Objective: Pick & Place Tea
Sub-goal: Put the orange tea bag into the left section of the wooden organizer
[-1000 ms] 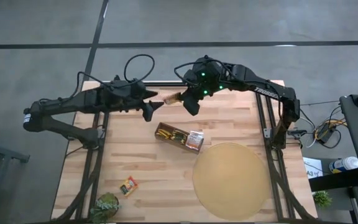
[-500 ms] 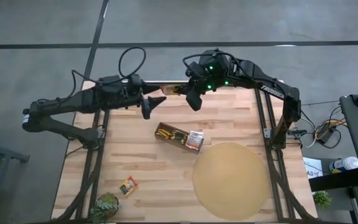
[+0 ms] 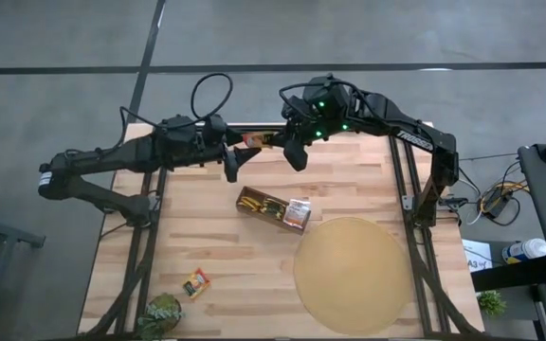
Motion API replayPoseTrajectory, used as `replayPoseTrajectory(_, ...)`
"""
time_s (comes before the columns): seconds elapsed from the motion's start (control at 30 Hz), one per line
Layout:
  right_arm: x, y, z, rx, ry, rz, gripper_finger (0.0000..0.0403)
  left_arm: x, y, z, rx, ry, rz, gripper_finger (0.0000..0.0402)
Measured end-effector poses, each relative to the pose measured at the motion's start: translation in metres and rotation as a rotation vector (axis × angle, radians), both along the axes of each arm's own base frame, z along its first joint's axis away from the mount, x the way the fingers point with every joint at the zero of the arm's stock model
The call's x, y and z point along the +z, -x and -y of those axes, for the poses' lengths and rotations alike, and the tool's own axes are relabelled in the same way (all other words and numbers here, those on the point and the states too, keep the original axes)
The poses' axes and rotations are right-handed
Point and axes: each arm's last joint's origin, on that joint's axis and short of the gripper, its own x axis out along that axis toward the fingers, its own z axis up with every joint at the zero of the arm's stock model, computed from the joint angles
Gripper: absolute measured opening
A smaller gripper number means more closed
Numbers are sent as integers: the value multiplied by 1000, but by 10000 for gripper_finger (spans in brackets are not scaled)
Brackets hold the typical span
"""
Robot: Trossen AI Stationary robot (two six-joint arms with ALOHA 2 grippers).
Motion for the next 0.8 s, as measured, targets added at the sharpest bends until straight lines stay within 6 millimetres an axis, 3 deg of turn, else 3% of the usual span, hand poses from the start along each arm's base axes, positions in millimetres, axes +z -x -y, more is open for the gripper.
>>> replayPoseTrajectory(0.4,1,-1,0,11,21,16,8,3,5,1,1,0,16,40)
replayPoseTrajectory(0.53,2,0,-1,15,26,15,8,7,12,1,11,-3,26,22)
replayPoseTrajectory(0.8,4,2,-1,17,45,22,8,9,21,2,21,3,17,32)
